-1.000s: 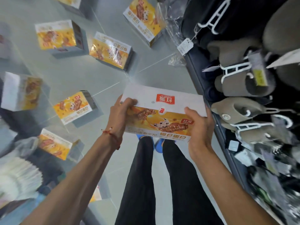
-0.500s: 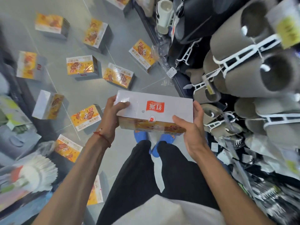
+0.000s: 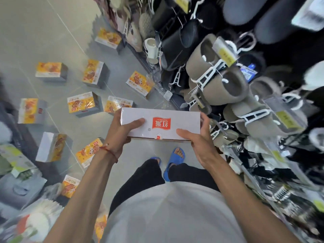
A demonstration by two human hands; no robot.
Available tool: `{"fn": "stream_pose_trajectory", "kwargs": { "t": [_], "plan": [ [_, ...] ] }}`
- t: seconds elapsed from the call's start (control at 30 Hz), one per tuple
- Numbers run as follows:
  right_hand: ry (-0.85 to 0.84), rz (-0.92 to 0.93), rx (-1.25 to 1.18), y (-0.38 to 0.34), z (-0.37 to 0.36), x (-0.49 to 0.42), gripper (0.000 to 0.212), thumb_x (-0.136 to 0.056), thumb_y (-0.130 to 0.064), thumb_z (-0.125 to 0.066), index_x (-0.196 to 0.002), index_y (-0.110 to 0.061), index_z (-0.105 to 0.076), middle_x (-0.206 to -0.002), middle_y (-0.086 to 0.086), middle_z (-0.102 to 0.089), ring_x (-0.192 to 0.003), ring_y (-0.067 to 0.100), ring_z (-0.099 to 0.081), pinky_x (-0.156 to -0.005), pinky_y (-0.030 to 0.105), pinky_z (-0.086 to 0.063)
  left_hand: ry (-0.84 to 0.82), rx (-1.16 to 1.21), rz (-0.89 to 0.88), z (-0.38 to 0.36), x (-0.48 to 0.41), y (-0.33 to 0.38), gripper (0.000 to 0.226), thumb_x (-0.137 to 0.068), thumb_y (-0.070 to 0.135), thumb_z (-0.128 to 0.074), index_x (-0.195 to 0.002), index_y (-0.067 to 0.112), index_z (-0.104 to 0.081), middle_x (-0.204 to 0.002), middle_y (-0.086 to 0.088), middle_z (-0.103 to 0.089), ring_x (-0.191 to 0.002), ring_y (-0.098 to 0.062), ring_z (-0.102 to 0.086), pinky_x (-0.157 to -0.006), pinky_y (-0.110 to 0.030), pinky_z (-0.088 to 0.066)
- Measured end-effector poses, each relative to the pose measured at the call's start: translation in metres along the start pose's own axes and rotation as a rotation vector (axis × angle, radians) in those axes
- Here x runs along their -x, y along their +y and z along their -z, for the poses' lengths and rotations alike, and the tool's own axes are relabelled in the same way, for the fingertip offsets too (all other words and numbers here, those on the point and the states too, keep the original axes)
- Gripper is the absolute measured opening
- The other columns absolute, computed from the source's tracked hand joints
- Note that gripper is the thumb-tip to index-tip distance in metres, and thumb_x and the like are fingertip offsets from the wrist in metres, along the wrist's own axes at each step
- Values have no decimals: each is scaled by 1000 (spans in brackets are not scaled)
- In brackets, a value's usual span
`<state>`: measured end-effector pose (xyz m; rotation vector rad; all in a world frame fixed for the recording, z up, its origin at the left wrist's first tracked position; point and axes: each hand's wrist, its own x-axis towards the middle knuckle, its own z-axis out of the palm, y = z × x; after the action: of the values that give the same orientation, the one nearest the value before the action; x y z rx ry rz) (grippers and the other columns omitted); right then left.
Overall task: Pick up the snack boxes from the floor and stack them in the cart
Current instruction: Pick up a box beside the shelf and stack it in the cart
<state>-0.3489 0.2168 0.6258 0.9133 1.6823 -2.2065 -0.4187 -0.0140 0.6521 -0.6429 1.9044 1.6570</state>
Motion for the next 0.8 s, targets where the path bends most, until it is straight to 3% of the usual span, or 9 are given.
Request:
{"fn": "stream_pose_trajectory", "kwargs": {
  "t": [0.13, 0.27, 0.37, 0.43, 0.53, 0.67, 0.73, 0.8],
  "plan": [
    [124, 42, -53, 4, 1, 20, 77, -81, -9, -86, -137, -35, -42, -122, -9, -70, -117, 15, -67, -87, 31, -57, -112, -110, -72, -5, 0, 16, 64, -77, 35, -85, -130, 36, -49, -113, 3, -72, -103, -23, -71, -78, -39, -57],
    [261, 91, -85, 9, -4, 43, 81, -80, -13, -87, -145, -33, -43, -127, -10, -69, -119, 8, -65, -100, 32, -54, -225, -232, -114, -10, -6, 24, 67, -59, 50, -87, -117, 41, -54, -111, 7, -73, -106, -27, -71, -88, -54, -58],
    [363, 98, -169, 18, -8, 66, 81, -82, -9, -85, -147, -31, -43, -125, -11, -70, -114, 2, -67, -91, 21, -55, -307, -266, -115, -16, -6, 25, 71, -61, 45, -87, -123, 38, -53, -114, 7, -73, -106, -25, -71, -76, -41, -55],
    [428, 93, -227, 28, -9, 84, 80, -81, -8, -85, -145, -30, -44, -128, -7, -71, -116, 5, -67, -91, 22, -55, -364, -295, -111, -22, -1, 24, 72, -62, 41, -86, -126, 36, -53, -114, 6, -73, -104, -23, -71, -69, -35, -52],
    [528, 88, -282, 43, -6, 114, 75, -80, -7, -86, -142, -28, -49, -128, -5, -72, -119, 12, -67, -94, 26, -54, -450, -359, -110, -37, 12, 20, 63, -64, 36, -88, -119, 36, -57, -109, 10, -75, -105, -22, -71, -75, -39, -48],
    [665, 95, -391, 62, 8, 157, 68, -82, -6, -83, -138, -29, -51, -125, -11, -71, -106, -3, -67, -69, 8, -46, -570, -412, -140, -69, 40, 6, 46, -78, 15, -85, -111, 33, -57, -101, 15, -73, -89, -3, -71, -67, -25, -47],
    [725, 120, -438, 76, 21, 178, 64, -82, -5, -82, -133, -30, -54, -121, -11, -73, -100, -6, -68, -67, 9, -46, -632, -441, -153, -90, 58, -3, 50, -79, 12, -83, -118, 28, -57, -107, 12, -71, -90, -3, -69, -66, -24, -46],
    [786, 131, -480, 91, 35, 201, 65, -81, -5, -83, -134, -29, -54, -122, -10, -73, -106, 0, -68, -70, 12, -48, -690, -484, -153, -111, 78, -15, 57, -79, 12, -84, -127, 24, -56, -110, 11, -71, -94, -8, -67, -67, -27, -45]
  ]
}}
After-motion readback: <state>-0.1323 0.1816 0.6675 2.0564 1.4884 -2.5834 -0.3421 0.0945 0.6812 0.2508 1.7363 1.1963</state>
